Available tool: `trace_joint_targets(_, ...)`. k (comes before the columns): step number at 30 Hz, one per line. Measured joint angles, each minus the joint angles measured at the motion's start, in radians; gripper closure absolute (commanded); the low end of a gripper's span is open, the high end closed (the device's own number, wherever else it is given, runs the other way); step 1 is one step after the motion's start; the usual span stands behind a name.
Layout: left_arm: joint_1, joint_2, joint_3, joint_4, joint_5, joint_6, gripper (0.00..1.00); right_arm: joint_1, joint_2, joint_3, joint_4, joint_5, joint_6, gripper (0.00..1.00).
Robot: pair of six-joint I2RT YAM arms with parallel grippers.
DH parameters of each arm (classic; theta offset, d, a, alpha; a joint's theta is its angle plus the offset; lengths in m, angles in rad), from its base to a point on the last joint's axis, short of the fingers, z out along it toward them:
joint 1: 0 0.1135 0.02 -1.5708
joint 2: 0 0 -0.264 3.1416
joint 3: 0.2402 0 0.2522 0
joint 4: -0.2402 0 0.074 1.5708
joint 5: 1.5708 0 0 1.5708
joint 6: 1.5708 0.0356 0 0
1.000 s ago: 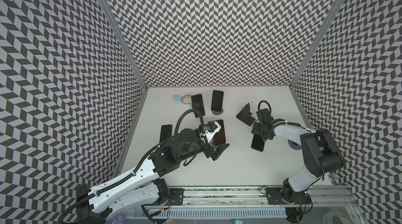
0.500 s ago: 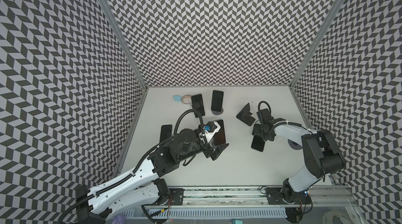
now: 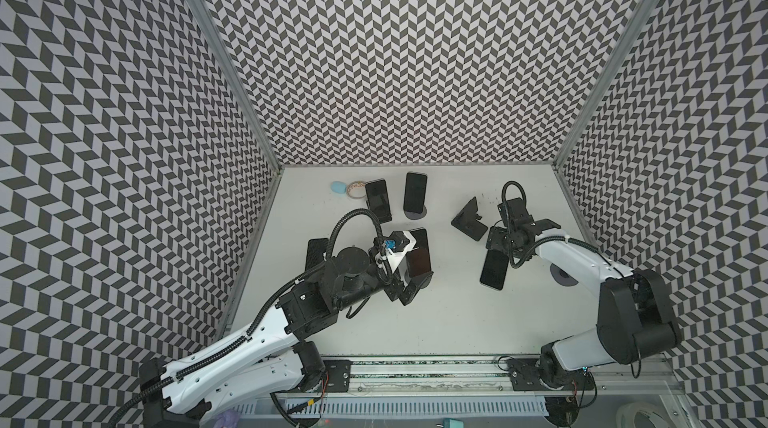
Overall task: Remove the phone from the phone stand
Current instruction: 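Raise the right gripper up and away from the flat phone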
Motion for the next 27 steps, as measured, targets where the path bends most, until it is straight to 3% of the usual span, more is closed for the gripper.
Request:
trace_joint_targets(15,0.000,-0.030,0.101,-0.077,-0.091,-0.048,0.04,0.014,-0.216,0.186,-0.159,0.001,-0.043,0.19)
trace_joint_targets(27,0.000,-0.029,0.252,-0.309,-0.173,-0.183,0.04,0.157,-0.232,0.397,-0.224,-0.053,-0.084,0.19)
